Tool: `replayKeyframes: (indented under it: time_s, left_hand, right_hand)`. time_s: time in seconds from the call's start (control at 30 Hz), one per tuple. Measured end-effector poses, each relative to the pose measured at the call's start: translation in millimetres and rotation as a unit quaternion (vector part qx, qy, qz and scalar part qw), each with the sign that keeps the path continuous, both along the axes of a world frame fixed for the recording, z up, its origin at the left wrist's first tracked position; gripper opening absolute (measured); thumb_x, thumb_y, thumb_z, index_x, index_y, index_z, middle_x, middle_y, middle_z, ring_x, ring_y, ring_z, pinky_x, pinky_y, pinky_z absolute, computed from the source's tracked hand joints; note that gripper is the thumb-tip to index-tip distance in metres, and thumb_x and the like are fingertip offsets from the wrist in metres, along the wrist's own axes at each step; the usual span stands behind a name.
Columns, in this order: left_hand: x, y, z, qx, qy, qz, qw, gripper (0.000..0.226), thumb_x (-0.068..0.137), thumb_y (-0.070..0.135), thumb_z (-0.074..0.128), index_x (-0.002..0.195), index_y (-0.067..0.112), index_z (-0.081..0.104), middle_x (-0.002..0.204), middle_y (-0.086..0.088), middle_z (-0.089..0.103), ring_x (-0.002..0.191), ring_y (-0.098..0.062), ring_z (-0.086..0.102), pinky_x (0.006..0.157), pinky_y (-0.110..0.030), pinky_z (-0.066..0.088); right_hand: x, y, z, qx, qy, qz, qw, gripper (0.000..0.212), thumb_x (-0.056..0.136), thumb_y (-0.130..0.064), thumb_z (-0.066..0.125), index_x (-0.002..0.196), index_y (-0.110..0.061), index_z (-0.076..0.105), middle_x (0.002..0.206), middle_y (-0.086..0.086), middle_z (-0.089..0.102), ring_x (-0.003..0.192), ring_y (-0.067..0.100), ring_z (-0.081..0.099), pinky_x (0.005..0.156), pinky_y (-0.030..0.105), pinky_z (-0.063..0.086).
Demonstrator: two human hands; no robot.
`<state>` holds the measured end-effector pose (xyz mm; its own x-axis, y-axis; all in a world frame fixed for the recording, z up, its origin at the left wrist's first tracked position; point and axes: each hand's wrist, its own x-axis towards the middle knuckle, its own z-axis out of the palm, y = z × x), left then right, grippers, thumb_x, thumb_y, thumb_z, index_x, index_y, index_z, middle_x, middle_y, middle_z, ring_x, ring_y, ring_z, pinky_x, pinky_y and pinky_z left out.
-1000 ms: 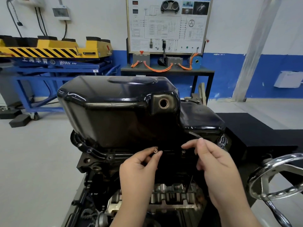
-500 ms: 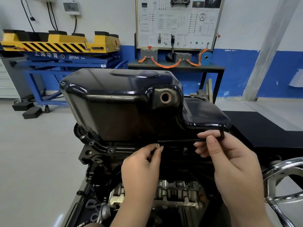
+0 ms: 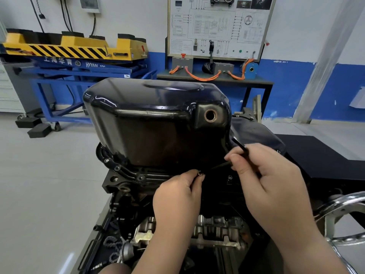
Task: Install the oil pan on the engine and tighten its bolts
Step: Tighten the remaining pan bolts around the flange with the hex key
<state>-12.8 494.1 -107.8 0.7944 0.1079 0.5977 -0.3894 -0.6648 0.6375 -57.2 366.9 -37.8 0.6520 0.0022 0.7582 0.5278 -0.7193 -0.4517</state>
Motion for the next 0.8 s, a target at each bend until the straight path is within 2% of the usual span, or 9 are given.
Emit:
replayKeyframes:
  time_s: [0.07,0.13,0.23,0.43,0.5,0.57,0.7,0.8]
  left_hand:
    - [0.6,0.3,-0.5,-0.007,-0.006,0.0,1.0,0.009,0.082,0.03,0.069,0.088,0.026,0.074,0.05,0.011,0.051,0.045,-0.004,0.046,0.043,-0.014,0.029]
    - [0.7,0.5,-1.6,-0.026,-0.008,-0.004,1.0,0.011,0.081,0.029,0.07,0.09,0.024,0.075,0.055,0.008,0.061,0.049,-0.007,0.053,0.043,-0.02,0.039]
    - [1.1,1.0,-2.1,-0.049,0.002,-0.007,0.999,0.012,0.08,0.03,0.071,0.09,0.025,0.075,0.056,0.008,0.063,0.049,-0.007,0.056,0.045,-0.028,0.048]
    - [1.9,0.4,-2.2,-0.055,0.017,-0.006,0.998,0.013,0.081,0.033,0.069,0.091,0.028,0.075,0.053,0.007,0.058,0.049,-0.007,0.052,0.045,-0.021,0.041]
    - [2.0,0.5,-2.3,-0.056,0.023,-0.011,0.998,0.015,0.081,0.035,0.068,0.094,0.028,0.074,0.057,0.006,0.063,0.05,-0.008,0.053,0.047,-0.021,0.041]
    - [2.1,0.6,-2.5,-0.059,0.022,-0.013,0.998,0.018,0.081,0.034,0.069,0.095,0.026,0.075,0.063,0.005,0.068,0.052,-0.009,0.056,0.048,-0.02,0.041]
    - [2.1,1.1,-1.8,-0.066,0.037,-0.018,0.997,0.021,0.082,0.037,0.068,0.098,0.026,0.074,0.066,0.006,0.068,0.048,-0.002,0.047,0.047,-0.013,0.034]
    - [2.6,2.0,-1.3,-0.07,0.057,-0.027,0.996,0.021,0.082,0.039,0.066,0.099,0.028,0.073,0.055,0.014,0.056,0.046,0.0,0.047,0.046,-0.014,0.035]
  right_hand:
    - [3.5,2.9,8.8,-0.042,0.004,0.002,0.999,0.021,0.09,-0.022,0.052,0.078,-0.012,0.065,0.07,-0.007,0.061,0.072,0.008,0.057,0.065,0.019,0.044]
    - [6.8,4.8,15.0,-0.062,0.028,0.004,0.998,0.027,0.091,-0.026,0.048,0.076,-0.009,0.064,0.067,-0.003,0.063,0.067,0.011,0.06,0.06,0.027,0.045]
    - [11.0,6.3,18.8,-0.068,0.043,0.014,0.997,0.031,0.094,-0.028,0.044,0.077,-0.01,0.062,0.068,-0.005,0.066,0.065,0.009,0.063,0.059,0.03,0.046]
    - [20.0,7.9,25.5,-0.001,0.115,0.081,0.99,0.024,0.09,-0.029,0.042,0.081,-0.015,0.059,0.08,-0.009,0.07,0.07,0.002,0.067,0.064,0.026,0.055]
    - [23.0,6.5,27.9,0.01,0.149,0.117,0.982,0.017,0.092,-0.018,0.046,0.084,-0.018,0.061,0.082,-0.009,0.07,0.07,0.003,0.067,0.066,0.023,0.055]
    - [25.4,6.4,29.6,-0.002,0.174,0.138,0.975,0.019,0.092,-0.007,0.049,0.088,-0.019,0.063,0.083,-0.007,0.071,0.071,0.005,0.067,0.067,0.022,0.055]
    - [28.9,8.6,27.4,0.016,0.164,0.154,0.974,0.015,0.089,-0.005,0.056,0.087,-0.013,0.067,0.079,-0.003,0.071,0.069,0.007,0.067,0.066,0.021,0.056]
    - [29.7,9.4,20.2,0.079,0.133,0.153,0.976,0.011,0.086,-0.007,0.062,0.084,-0.015,0.069,0.076,-0.001,0.071,0.066,0.007,0.068,0.063,0.019,0.055]
